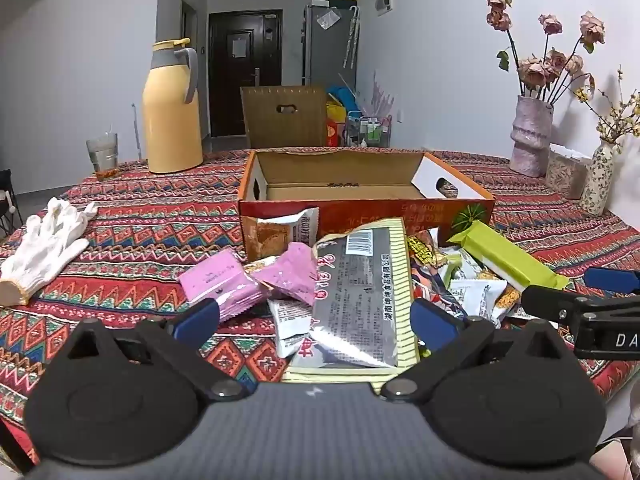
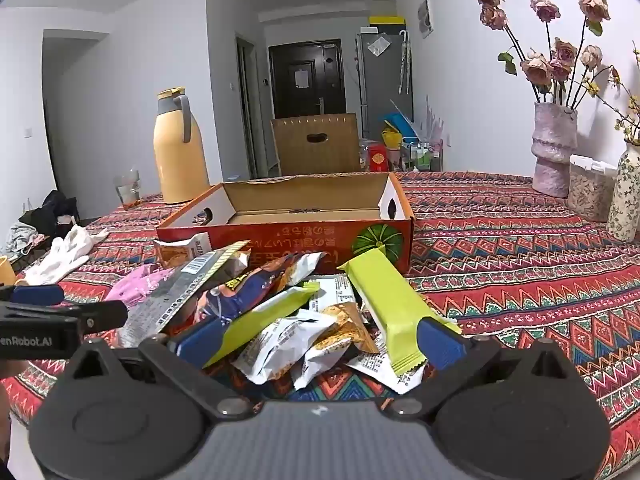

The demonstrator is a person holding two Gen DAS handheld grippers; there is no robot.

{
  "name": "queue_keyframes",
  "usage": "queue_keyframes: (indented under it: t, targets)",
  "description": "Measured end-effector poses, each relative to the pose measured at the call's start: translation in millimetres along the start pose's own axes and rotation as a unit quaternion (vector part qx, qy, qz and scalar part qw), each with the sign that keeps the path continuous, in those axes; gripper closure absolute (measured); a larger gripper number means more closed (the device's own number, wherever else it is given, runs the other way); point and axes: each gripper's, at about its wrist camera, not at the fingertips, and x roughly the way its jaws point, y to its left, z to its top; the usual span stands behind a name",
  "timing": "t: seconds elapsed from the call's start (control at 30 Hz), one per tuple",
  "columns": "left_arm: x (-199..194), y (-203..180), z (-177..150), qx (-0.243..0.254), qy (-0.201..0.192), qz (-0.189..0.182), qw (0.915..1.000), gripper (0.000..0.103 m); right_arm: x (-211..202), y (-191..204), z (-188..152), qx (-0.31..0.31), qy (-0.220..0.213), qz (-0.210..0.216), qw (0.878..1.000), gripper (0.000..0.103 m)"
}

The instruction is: Organize snacks

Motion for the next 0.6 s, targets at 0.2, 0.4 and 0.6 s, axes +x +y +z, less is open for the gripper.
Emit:
queue_keyframes:
  t: [0.2,0.4,0.6]
  targets:
    - [13.1,2.6,-0.4,-0.004,0.013,-0.001,0.9999,0.000,1.7,1.5,1.8,0.003,-0.002,0.002,1.000,0.000]
    - [10.4,2.8,-5.6,-0.012,0.007,-0.003,0.9999,0.000,7.4,-9.3,-6.1,0.003,0.005,0.004,1.000,0.000]
    - [12.5,4.6,-7.7,-0.016,0.012,-0.005,0.9998,0.000,8.8,-4.7,-4.6,0.000,0.012,-0.002,1.000,0.000]
